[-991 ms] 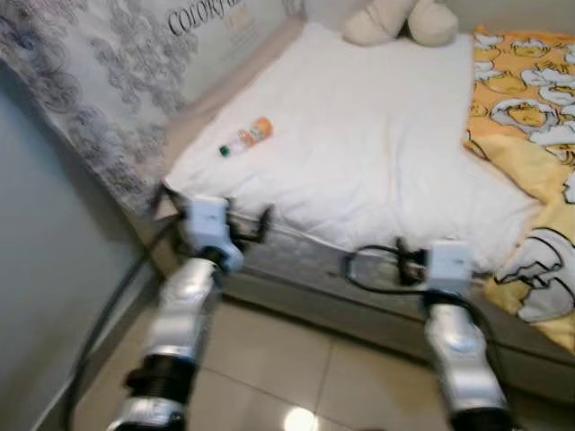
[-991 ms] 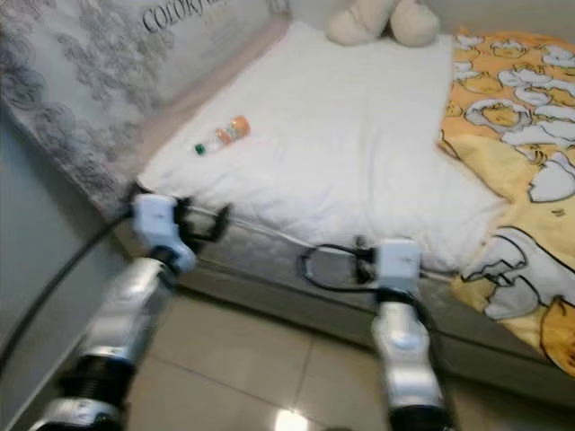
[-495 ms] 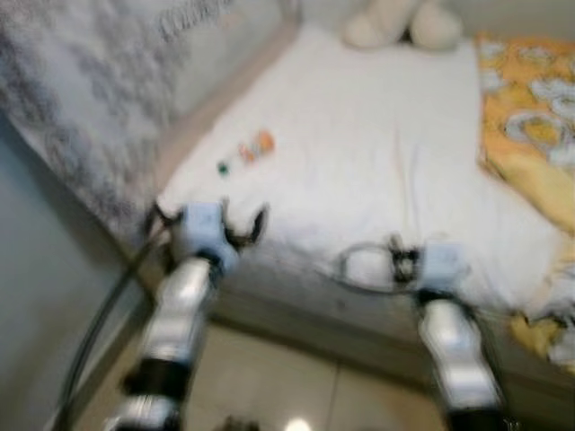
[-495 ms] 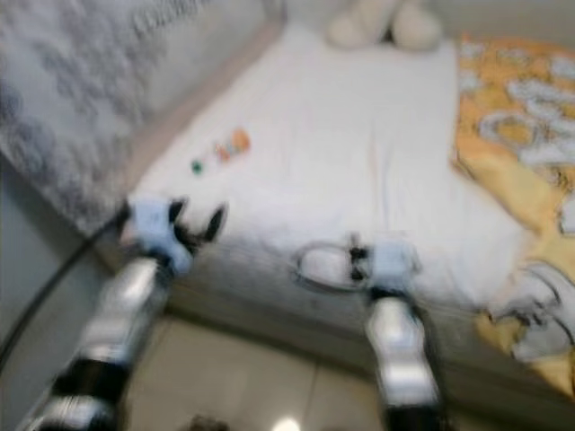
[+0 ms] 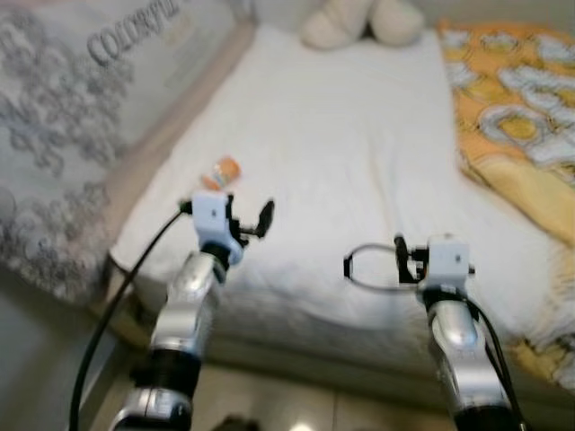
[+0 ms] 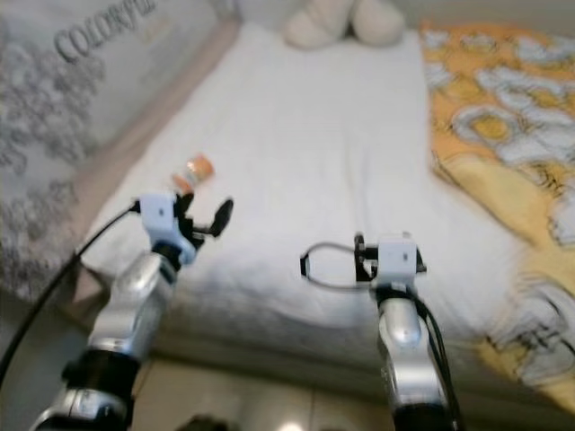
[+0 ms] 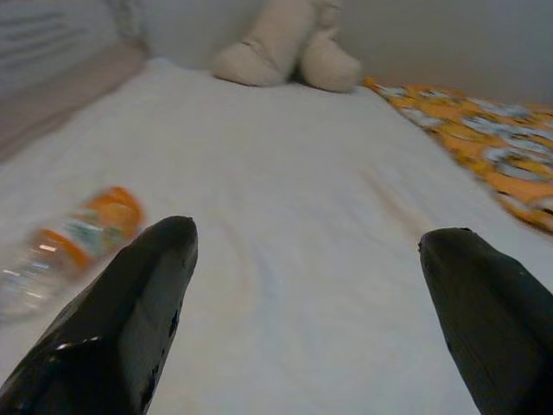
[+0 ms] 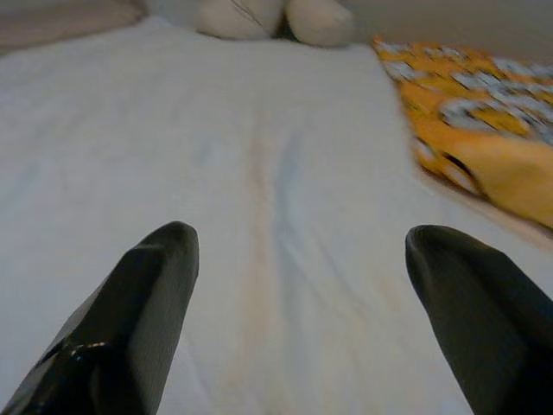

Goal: Clean up the room

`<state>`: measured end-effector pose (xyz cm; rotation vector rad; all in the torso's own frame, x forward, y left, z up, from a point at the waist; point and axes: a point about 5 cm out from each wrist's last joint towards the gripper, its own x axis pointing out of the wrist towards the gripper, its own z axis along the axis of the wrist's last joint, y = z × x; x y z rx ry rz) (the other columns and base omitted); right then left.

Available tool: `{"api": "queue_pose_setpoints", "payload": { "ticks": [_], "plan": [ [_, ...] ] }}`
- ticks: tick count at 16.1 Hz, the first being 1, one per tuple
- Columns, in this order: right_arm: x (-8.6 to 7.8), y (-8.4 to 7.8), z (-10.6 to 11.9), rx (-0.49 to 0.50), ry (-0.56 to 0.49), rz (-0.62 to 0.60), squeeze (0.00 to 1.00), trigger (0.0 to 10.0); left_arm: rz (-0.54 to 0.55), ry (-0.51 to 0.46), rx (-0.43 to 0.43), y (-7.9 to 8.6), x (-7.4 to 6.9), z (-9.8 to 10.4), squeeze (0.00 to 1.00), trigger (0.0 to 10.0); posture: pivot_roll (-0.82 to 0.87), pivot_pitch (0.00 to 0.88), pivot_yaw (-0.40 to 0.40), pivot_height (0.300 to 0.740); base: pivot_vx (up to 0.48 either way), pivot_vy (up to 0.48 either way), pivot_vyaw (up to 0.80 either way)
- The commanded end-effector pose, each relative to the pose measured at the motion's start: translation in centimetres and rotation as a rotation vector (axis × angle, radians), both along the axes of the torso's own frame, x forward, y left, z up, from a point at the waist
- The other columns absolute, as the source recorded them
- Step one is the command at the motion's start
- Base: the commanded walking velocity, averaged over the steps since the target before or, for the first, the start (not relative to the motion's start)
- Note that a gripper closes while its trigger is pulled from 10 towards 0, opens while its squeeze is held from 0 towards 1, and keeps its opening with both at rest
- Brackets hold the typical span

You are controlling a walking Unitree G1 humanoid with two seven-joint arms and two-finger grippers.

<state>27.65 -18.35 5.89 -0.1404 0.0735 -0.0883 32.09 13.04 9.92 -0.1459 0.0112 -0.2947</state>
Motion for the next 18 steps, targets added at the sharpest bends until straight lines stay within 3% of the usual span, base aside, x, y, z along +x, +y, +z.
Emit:
{"api": "queue_pose_setpoints", "payload": {
  "ticks": [1,6,11,13,14,15,18],
  "plan": [
    [0.2,1.0,0.0,0.001,-0.003,0.033,0.0,10.0,0.03,0.009,0.013,0.9,0.1,-0.2,0.0,10.0,-0.19,0.0,0.067,0.719,0.458,0.0,0.0],
    [0.4,1.2,-0.1,-0.006,0.014,0.055,0.0,10.0,0.028,0.019,0.008,0.9,0.2,-0.2,0.0,10.0,-0.19,0.0,0.063,0.719,0.149,0.361,0.0],
    [0.4,1.6,-0.3,0.001,0.003,0.068,0.0,10.0,-0.018,0.025,0.125,0.2,1.5,0.4,0.0,10.0,-0.19,0.0,0.064,0.719,0.048,0.45,-0.26],
    [0.3,1.5,-0.2,0.002,0.002,0.062,0.0,10.0,0.017,0.032,0.195,0.3,2.0,0.4,0.0,10.0,-0.19,0.0,0.072,0.719,0.0,0.0,0.0],
    [0.2,1.5,-0.3,0.004,0.002,0.056,0.0,10.0,0.031,0.036,0.188,0.5,2.0,0.3,0.4,10.0,-0.19,0.0,0.077,0.719,0.0,0.0,0.0],
    [0.2,1.6,-0.3,0.004,0.001,0.052,0.0,10.0,0.023,0.025,0.165,0.5,1.9,0.3,1.0,10.0,-0.2,0.0,0.078,0.719,0.0,0.0,0.0],
    [0.0,1.4,0.0,0.038,-0.03,0.028,0.0,10.0,0.062,0.015,0.126,0.6,2.0,0.5,1.0,10.0,-0.2,0.0,0.083,0.719,0.0,0.0,0.0]
  ]
}}
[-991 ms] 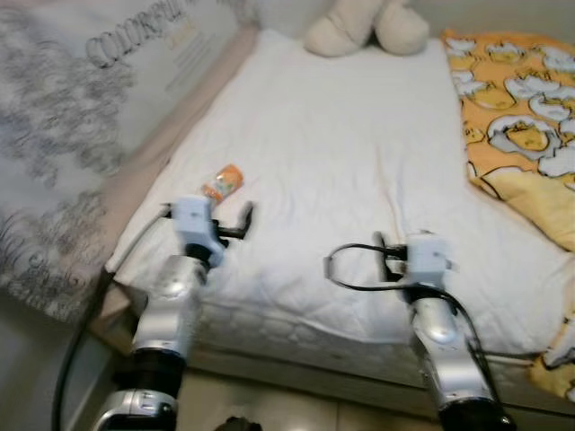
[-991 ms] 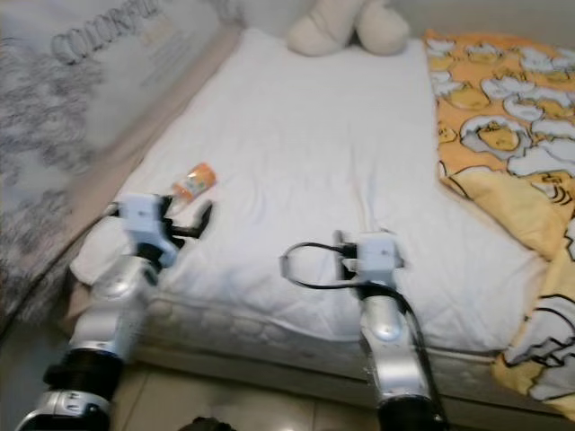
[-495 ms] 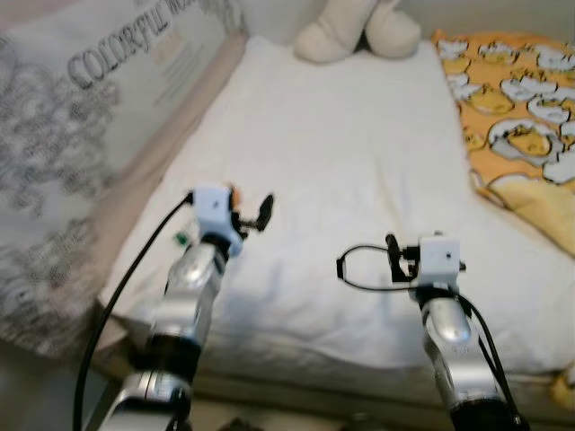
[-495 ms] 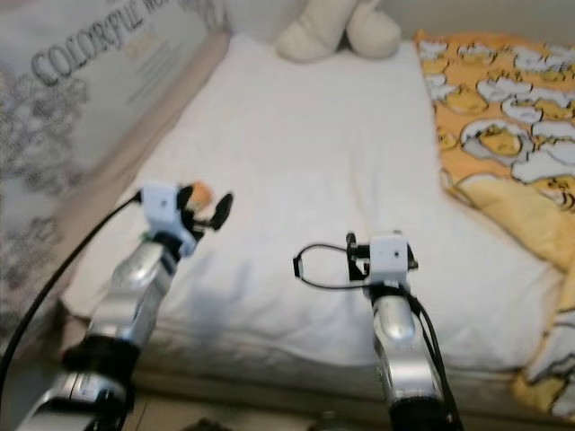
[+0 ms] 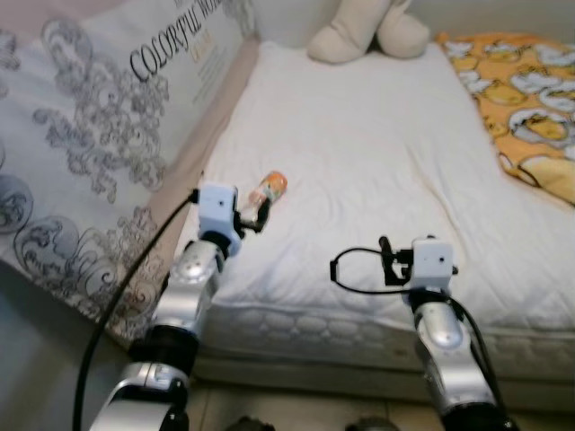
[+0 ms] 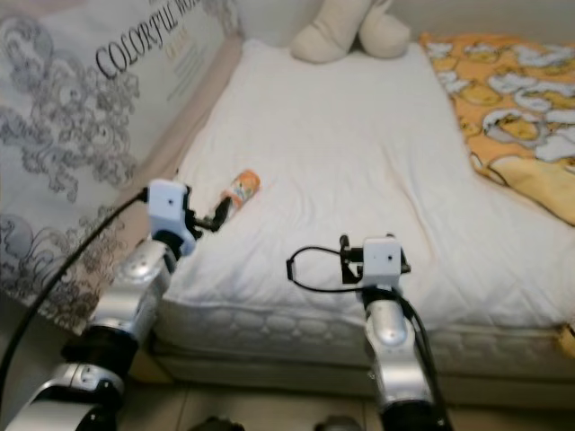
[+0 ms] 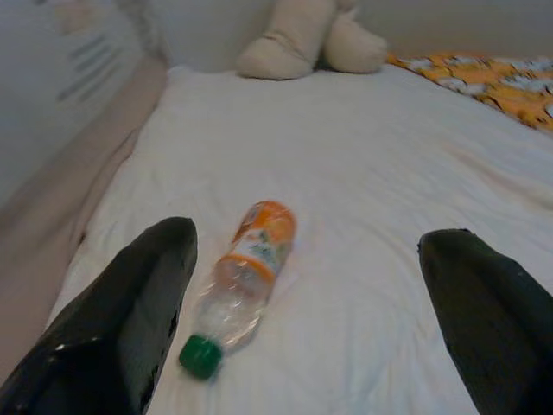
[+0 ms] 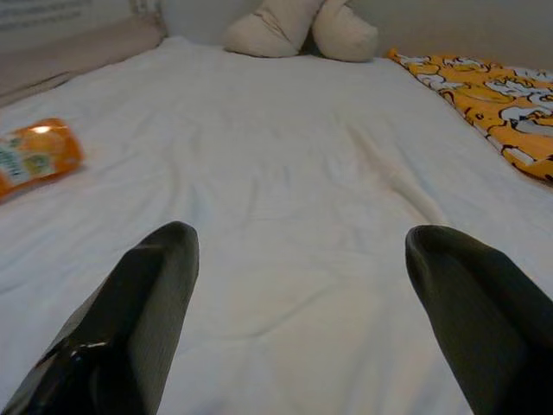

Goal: Clean up the room

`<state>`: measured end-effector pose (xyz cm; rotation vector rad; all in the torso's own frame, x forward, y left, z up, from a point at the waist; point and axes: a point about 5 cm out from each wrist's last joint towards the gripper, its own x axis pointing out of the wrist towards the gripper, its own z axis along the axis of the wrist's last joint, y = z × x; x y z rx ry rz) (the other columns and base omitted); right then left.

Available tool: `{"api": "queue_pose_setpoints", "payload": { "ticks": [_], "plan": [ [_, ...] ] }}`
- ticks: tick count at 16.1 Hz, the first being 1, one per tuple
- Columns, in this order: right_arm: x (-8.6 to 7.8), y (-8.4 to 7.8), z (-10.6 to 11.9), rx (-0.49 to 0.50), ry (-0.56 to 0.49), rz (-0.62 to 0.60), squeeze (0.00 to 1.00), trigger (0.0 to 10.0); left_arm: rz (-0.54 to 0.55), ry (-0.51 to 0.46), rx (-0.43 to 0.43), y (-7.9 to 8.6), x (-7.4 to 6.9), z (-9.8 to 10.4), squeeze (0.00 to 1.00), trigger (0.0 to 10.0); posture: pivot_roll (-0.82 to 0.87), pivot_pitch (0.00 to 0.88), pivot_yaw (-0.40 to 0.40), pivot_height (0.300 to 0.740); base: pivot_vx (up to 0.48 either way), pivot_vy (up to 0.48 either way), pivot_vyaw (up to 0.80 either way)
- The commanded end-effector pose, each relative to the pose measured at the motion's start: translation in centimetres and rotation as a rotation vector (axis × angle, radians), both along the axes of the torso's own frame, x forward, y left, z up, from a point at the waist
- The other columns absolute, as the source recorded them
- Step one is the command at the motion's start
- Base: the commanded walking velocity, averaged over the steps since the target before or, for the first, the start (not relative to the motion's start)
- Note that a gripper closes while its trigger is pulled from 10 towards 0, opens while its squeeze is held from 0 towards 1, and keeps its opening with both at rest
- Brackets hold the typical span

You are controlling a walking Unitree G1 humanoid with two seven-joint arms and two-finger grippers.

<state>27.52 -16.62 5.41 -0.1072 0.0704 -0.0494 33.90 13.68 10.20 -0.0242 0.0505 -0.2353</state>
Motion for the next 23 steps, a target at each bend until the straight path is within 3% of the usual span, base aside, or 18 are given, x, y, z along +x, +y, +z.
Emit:
{"api": "queue_pose_setpoints", "payload": {
  "ticks": [1,4,5,6,19,20,22,23],
  "plan": [
    [0.1,-0.4,0.7,0.008,-0.037,-0.015,0.0,10.0,0.033,-0.021,-0.049,0.1,0.2,0.4,1.0,10.0,-0.2,0.0,0.082,0.719,0.0,0.0,0.0],
    [0.2,-1.2,1.8,0.011,-0.097,-0.04,0.0,10.0,0.091,-0.029,-0.098,0.5,-0.3,0.0,1.0,10.0,-0.2,0.0,0.082,0.719,0.0,0.0,0.0],
    [0.0,-1.3,1.8,0.001,-0.093,-0.032,0.0,10.0,0.074,-0.015,-0.098,0.2,-0.5,-0.2,0.79,10.0,-0.2,0.0,0.08,0.719,0.0,0.0,0.0],
    [-0.1,-1.5,1.5,-0.007,-0.079,-0.025,0.0,10.0,0.027,-0.02,-0.103,-0.4,-0.7,-0.3,0.0,10.0,-0.2,0.0,0.077,0.719,0.0,0.0,0.0],
    [-0.1,-0.7,1.3,-0.069,-0.064,0.011,0.0,10.0,0.058,-0.056,-0.067,0.2,0.2,0.8,0.0,10.0,-0.21,0.0,0.08,0.719,0.476,0.0,0.0],
    [-0.4,-0.7,1.2,-0.071,-0.062,0.011,0.0,10.0,0.146,-0.088,0.066,1.6,1.1,1.8,0.0,10.0,-0.22,0.0,0.08,0.719,0.48,0.0,0.0],
    [-0.7,-0.9,1.0,-0.072,-0.051,0.008,0.0,10.0,0.18,-0.05,0.157,3.0,3.2,3.2,0.0,10.0,-0.22,0.0,0.073,0.719,0.0,0.0,0.0],
    [-0.8,-0.9,1.0,-0.072,-0.049,0.007,0.0,10.0,0.182,-0.044,0.168,3.2,3.4,3.4,0.0,10.0,-0.22,0.0,0.073,0.719,0.0,0.0,0.0]
  ]
}}
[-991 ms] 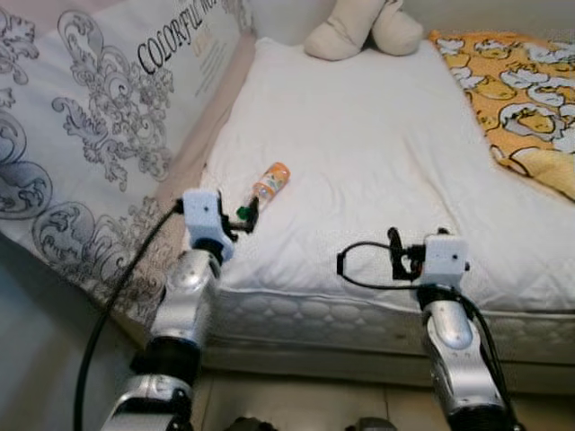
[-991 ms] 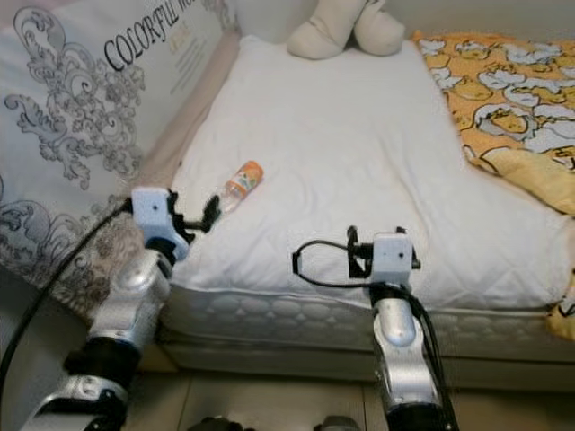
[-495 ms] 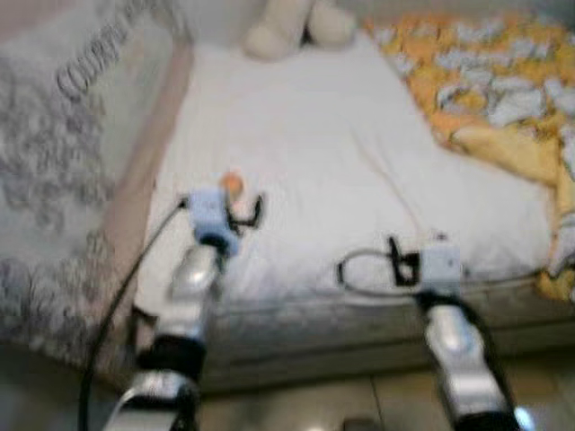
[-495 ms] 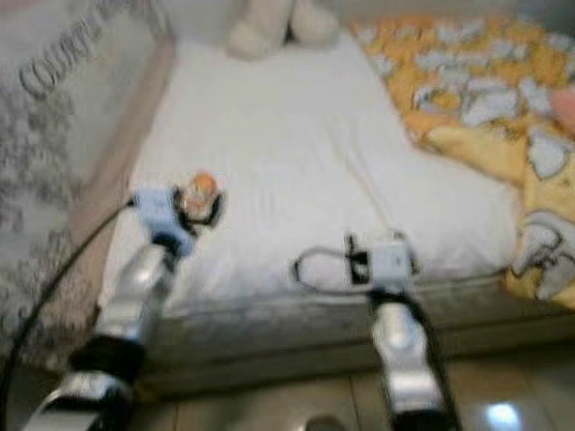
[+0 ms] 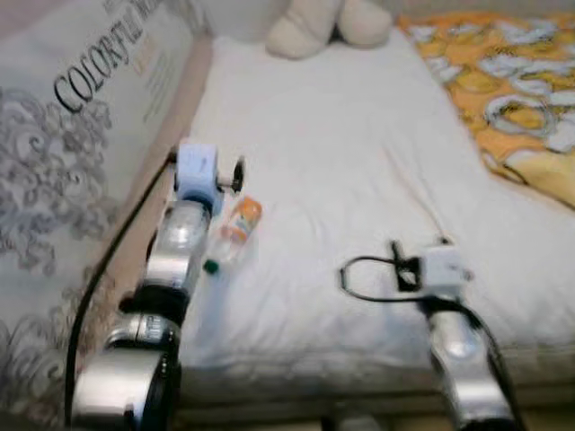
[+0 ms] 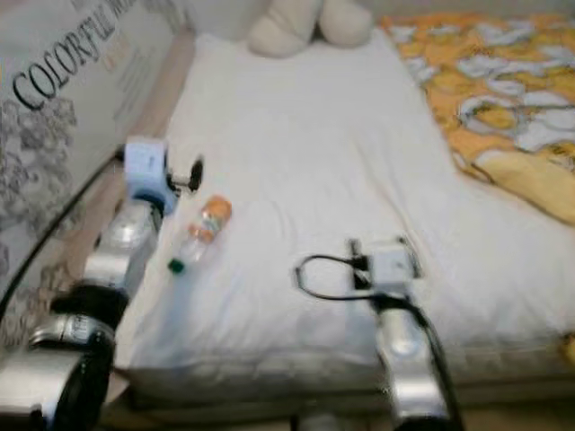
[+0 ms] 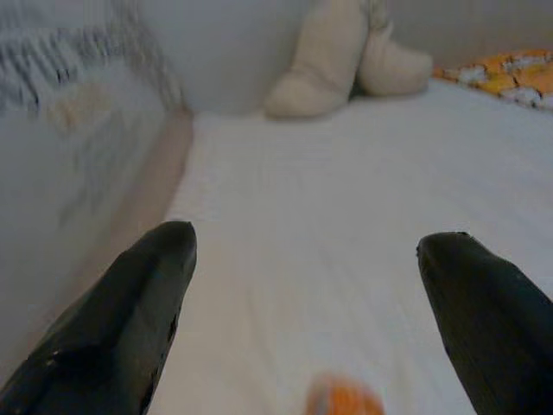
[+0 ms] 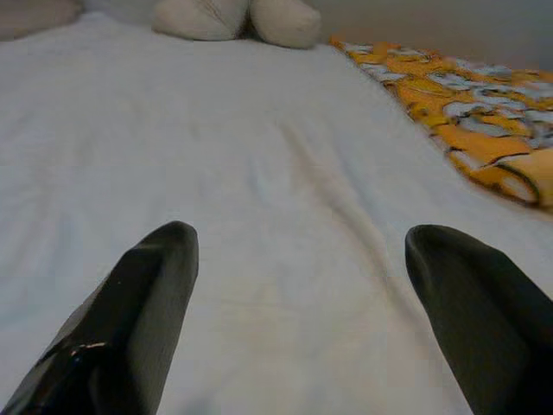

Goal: Clean up the room

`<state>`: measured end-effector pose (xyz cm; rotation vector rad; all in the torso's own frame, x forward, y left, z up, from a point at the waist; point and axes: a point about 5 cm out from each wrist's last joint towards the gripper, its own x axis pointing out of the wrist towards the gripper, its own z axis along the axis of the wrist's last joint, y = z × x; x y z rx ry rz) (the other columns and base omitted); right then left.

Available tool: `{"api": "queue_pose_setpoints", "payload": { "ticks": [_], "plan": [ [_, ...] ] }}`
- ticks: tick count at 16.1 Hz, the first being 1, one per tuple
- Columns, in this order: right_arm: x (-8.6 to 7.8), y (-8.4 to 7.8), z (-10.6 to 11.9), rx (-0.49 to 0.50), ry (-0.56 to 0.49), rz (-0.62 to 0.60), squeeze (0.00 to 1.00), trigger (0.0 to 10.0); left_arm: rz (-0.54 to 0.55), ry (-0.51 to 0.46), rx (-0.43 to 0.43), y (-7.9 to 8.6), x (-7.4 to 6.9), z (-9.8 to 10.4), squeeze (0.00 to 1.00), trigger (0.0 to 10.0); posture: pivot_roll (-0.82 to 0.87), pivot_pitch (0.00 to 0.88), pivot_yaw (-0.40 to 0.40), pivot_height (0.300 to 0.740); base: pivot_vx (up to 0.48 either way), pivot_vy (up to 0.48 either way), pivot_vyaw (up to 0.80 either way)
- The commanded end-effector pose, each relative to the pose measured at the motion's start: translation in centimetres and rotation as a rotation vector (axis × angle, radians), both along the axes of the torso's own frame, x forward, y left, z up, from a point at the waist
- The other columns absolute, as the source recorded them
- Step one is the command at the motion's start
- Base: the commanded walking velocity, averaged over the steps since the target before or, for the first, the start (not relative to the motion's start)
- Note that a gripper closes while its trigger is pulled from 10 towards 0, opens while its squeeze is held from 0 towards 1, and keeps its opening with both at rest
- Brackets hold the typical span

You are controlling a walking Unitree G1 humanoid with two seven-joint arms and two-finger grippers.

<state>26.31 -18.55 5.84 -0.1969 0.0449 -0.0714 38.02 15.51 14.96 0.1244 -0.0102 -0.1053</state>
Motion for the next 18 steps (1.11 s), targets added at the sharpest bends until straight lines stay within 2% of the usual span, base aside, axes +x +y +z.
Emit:
{"api": "queue_pose_setpoints", "payload": {
  "ticks": [1,3,4,5,6,8,9,10,11,13,14,18],
  "plan": [
    [0.1,1.1,0.4,0.016,-0.018,0.031,0.0,10.0,-0.003,0.118,0.036,1.2,0.0,-1.6,0.0,10.0,-0.23,0.0,0.072,0.719,0.0,0.0,0.0],
    [-1.3,0.8,0.4,0.02,-0.011,0.025,0.0,10.0,-0.101,0.343,0.077,0.7,0.5,-2.9,0.0,10.0,-0.27,0.0,0.076,0.719,0.0,0.0,0.0],
    [-3.3,-0.1,-0.1,0.051,0.023,-0.002,0.0,10.0,-0.13,0.399,0.09,0.1,0.3,-3.7,0.0,10.0,-0.3,0.0,0.075,0.719,0.0,0.0,0.0],
    [-5.0,-0.5,-0.6,0.06,0.058,-0.007,0.0,10.0,-0.134,0.42,0.082,-0.2,0.3,-4.0,0.0,10.0,-0.32,0.0,0.074,0.719,0.0,0.0,0.0],
    [-5.6,-0.6,-0.7,0.061,0.072,-0.005,0.0,10.0,-0.137,0.428,0.078,-0.4,0.2,-4.2,0.0,10.0,-0.33,0.0,0.073,0.719,0.0,0.0,0.0],
    [-9.7,-1.2,-1.4,0.056,0.15,-0.015,0.0,10.0,-0.136,0.47,0.036,-1.2,0.0,-4.8,0.0,10.0,-0.39,0.069,0.072,0.719,0.0,0.0,0.0],
    [-10.8,-1.3,-1.2,0.044,0.165,-0.019,0.0,10.0,-0.15,0.477,0.006,-1.7,0.0,-4.9,0.0,10.0,-0.41,0.088,0.07,0.719,0.0,0.0,0.0],
    [-11.2,-1.3,-1.0,0.041,0.167,-0.02,0.0,10.0,-0.156,0.477,-0.002,-1.8,0.0,-4.9,0.0,10.0,-0.42,0.093,0.07,0.719,0.0,0.0,0.0],
    [-11.9,-1.3,-0.6,0.033,0.178,-0.022,0.0,10.0,-0.208,0.446,-0.014,-2.7,0.1,-4.5,0.0,10.0,-0.45,0.117,0.07,0.719,0.0,0.0,0.0],
    [-12.6,-1.1,-0.3,0.035,0.187,-0.021,0.0,10.0,-0.208,0.451,-0.005,-2.7,0.0,-4.7,0.0,10.0,-0.46,0.131,0.066,0.719,0.0,0.0,0.0],
    [-13.2,-0.8,0.0,0.031,0.197,-0.004,0.0,10.0,-0.202,0.45,0.066,-2.7,-0.1,-5.0,0.0,10.0,-0.46,0.15,0.059,0.719,0.0,0.0,0.0],
    [-14.6,-0.1,0.7,0.025,0.231,0.032,0.0,10.0,-0.121,0.451,0.141,-1.4,-0.1,-5.2,0.0,10.0,-0.47,0.183,0.044,0.719,0.0,0.0,0.0]
  ]
}}
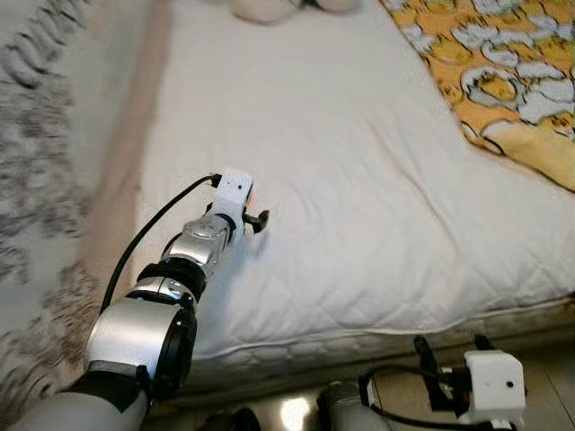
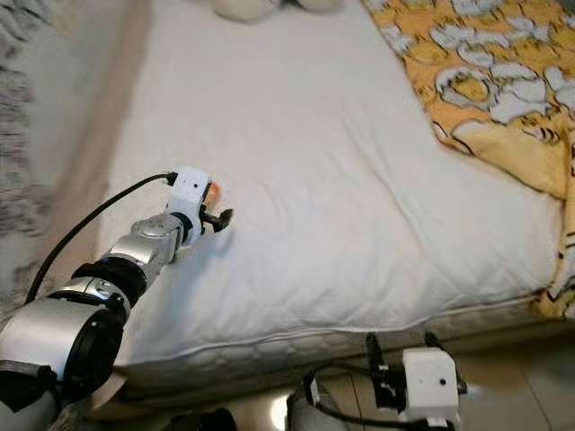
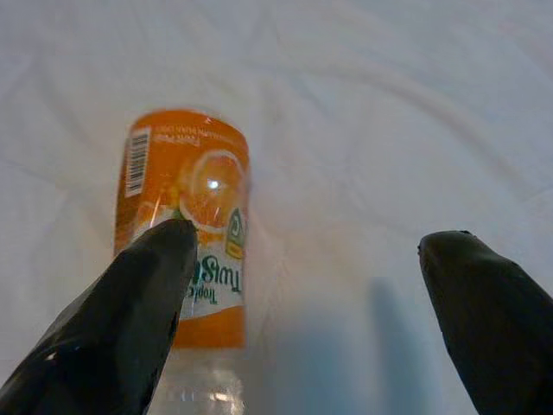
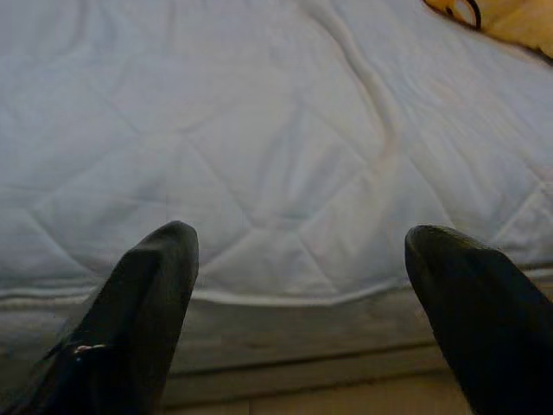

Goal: Clean up the room

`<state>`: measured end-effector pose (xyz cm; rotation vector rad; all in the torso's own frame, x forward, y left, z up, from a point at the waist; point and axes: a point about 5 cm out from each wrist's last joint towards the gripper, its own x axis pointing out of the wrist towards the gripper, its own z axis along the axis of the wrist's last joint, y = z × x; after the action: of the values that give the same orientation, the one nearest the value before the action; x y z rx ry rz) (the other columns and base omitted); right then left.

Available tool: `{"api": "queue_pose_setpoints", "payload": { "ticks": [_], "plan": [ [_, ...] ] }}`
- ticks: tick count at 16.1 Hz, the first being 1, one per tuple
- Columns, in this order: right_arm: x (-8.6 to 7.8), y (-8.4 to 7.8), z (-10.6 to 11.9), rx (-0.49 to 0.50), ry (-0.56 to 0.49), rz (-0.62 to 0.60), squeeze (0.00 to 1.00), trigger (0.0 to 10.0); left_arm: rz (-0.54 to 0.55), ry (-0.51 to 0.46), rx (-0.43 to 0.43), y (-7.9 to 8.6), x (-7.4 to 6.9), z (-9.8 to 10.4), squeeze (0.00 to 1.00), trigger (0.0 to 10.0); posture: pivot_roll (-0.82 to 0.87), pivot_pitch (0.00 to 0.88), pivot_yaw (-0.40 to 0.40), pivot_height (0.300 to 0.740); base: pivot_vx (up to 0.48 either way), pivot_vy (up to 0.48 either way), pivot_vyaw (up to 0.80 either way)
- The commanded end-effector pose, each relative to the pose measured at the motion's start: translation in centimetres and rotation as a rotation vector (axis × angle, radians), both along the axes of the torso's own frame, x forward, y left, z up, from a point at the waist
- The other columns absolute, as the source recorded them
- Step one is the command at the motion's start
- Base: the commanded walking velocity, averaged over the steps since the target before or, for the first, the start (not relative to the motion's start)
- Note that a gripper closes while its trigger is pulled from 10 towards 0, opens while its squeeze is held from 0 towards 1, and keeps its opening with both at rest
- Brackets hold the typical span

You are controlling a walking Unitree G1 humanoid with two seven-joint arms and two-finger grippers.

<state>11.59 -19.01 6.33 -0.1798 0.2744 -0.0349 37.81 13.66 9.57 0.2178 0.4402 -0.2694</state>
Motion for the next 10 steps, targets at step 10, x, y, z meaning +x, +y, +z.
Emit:
{"api": "queue_pose_setpoints", "payload": {
  "ticks": [10],
  "plan": [
    [-0.5,0.6,0.2,-0.003,0.056,0.045,0.0,10.0,0.159,0.036,0.205,4.0,-1.1,-1.8,0.0,10.0,-0.47,0.197,0.03,0.719,0.0,0.0,0.0]
  ]
}}
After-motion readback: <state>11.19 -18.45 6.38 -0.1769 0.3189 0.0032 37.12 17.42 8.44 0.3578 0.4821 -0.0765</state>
